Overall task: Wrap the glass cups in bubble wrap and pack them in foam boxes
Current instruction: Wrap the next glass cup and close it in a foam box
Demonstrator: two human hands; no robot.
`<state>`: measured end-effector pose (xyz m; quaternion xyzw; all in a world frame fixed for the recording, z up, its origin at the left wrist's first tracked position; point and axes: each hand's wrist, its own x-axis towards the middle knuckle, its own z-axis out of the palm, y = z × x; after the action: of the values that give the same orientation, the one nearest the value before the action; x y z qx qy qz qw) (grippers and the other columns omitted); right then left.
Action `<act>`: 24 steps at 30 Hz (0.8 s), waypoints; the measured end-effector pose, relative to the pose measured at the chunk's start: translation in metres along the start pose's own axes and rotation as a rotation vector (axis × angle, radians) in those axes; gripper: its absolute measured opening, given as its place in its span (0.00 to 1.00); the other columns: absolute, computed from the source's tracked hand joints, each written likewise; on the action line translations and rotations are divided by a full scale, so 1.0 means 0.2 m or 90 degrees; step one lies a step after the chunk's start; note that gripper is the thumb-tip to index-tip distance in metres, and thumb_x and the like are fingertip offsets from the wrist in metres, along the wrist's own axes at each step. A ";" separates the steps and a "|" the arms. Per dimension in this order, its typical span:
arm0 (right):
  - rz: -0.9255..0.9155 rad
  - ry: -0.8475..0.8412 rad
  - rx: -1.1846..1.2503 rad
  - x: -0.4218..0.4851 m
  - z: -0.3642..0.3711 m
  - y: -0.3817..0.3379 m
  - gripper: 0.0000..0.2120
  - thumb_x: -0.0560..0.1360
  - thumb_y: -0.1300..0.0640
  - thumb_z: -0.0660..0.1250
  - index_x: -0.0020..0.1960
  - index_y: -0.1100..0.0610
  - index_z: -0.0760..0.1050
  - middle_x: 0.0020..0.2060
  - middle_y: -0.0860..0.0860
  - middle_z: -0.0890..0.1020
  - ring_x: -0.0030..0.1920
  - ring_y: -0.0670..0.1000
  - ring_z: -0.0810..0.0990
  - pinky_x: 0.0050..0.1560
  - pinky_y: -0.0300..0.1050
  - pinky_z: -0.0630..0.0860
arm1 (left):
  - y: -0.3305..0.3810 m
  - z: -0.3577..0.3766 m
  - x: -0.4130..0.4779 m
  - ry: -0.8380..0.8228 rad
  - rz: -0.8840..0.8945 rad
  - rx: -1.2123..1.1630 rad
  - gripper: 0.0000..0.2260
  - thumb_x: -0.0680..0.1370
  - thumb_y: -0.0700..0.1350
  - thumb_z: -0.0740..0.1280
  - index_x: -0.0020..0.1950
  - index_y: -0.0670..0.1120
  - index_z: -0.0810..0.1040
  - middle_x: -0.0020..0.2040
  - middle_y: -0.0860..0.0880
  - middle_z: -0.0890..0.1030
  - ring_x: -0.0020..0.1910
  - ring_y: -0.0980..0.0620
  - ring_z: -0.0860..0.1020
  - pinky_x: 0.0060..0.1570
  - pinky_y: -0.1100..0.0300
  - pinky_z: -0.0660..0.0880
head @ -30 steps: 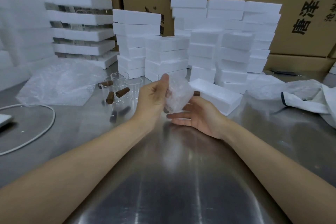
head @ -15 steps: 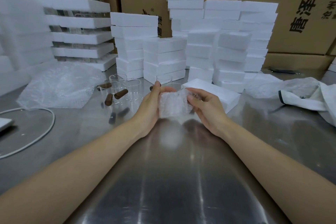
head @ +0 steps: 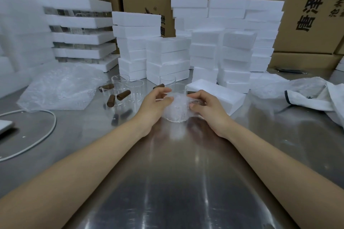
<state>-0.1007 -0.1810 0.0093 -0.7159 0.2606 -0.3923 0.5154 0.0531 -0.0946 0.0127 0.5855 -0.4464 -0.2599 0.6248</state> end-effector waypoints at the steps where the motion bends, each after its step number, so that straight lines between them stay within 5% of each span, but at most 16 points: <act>1: -0.021 0.007 -0.041 0.00 0.00 0.00 0.13 0.75 0.70 0.65 0.47 0.52 0.78 0.44 0.48 0.80 0.45 0.46 0.77 0.52 0.43 0.75 | 0.00 0.00 0.00 0.011 -0.002 0.014 0.08 0.77 0.39 0.66 0.50 0.53 0.78 0.54 0.50 0.77 0.46 0.55 0.75 0.45 0.66 0.72; 5: -0.230 0.063 -0.281 -0.01 0.03 0.00 0.14 0.71 0.71 0.65 0.52 0.56 0.79 0.47 0.49 0.77 0.50 0.45 0.75 0.51 0.36 0.72 | 0.02 0.03 0.01 0.075 0.031 0.093 0.11 0.75 0.36 0.64 0.41 0.52 0.79 0.50 0.50 0.76 0.36 0.58 0.71 0.33 0.75 0.67; 7: -0.313 0.057 -0.338 -0.02 0.05 0.00 0.15 0.69 0.74 0.64 0.50 0.60 0.79 0.48 0.52 0.76 0.51 0.48 0.75 0.53 0.33 0.73 | 0.02 0.05 0.00 0.088 0.072 0.143 0.11 0.74 0.36 0.65 0.40 0.53 0.78 0.47 0.51 0.72 0.37 0.58 0.71 0.36 0.77 0.65; 11: -0.318 0.078 -0.367 -0.01 0.05 0.00 0.12 0.67 0.74 0.64 0.44 0.61 0.79 0.45 0.52 0.76 0.49 0.51 0.74 0.48 0.25 0.69 | -0.01 0.02 -0.03 0.065 0.285 0.321 0.03 0.77 0.41 0.67 0.46 0.45 0.80 0.48 0.52 0.73 0.51 0.53 0.72 0.52 0.68 0.66; 13: -0.344 0.079 -0.420 0.00 0.04 0.00 0.11 0.67 0.74 0.65 0.44 0.63 0.79 0.47 0.54 0.78 0.51 0.54 0.75 0.49 0.25 0.67 | -0.03 0.01 -0.02 0.011 0.369 0.472 0.10 0.78 0.49 0.67 0.48 0.43 0.81 0.50 0.48 0.78 0.55 0.47 0.72 0.57 0.55 0.68; 15: -0.345 0.047 -0.450 0.00 0.04 0.00 0.10 0.66 0.74 0.66 0.45 0.64 0.79 0.48 0.55 0.80 0.51 0.55 0.76 0.51 0.35 0.71 | -0.03 0.02 -0.01 -0.030 0.398 0.566 0.15 0.77 0.55 0.67 0.53 0.44 0.82 0.55 0.51 0.81 0.62 0.48 0.71 0.63 0.55 0.63; 18: -0.303 -0.012 -0.476 0.00 0.05 -0.01 0.12 0.64 0.73 0.64 0.44 0.60 0.76 0.42 0.52 0.78 0.49 0.55 0.74 0.46 0.44 0.70 | -0.02 0.03 0.00 -0.068 0.401 0.561 0.18 0.75 0.58 0.68 0.55 0.47 0.82 0.56 0.52 0.81 0.67 0.52 0.68 0.58 0.68 0.53; 21: -0.250 -0.057 -0.570 0.02 0.06 -0.02 0.12 0.64 0.67 0.63 0.42 0.53 0.68 0.40 0.49 0.73 0.47 0.54 0.72 0.41 0.46 0.68 | -0.02 0.00 0.03 -0.092 0.376 0.557 0.17 0.74 0.59 0.69 0.49 0.45 0.83 0.57 0.48 0.81 0.68 0.53 0.68 0.56 0.66 0.58; 24: -0.226 -0.081 -0.608 0.03 0.10 -0.05 0.06 0.64 0.58 0.61 0.40 0.53 0.64 0.35 0.49 0.72 0.42 0.54 0.71 0.37 0.46 0.65 | -0.01 0.00 0.02 -0.109 0.381 0.597 0.24 0.76 0.61 0.60 0.47 0.41 0.81 0.50 0.47 0.82 0.64 0.51 0.71 0.56 0.61 0.64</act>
<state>-0.0813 -0.1715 0.0174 -0.9272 0.2534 -0.2664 0.0710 0.0550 -0.0976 0.0118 0.6248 -0.7102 0.1081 0.3059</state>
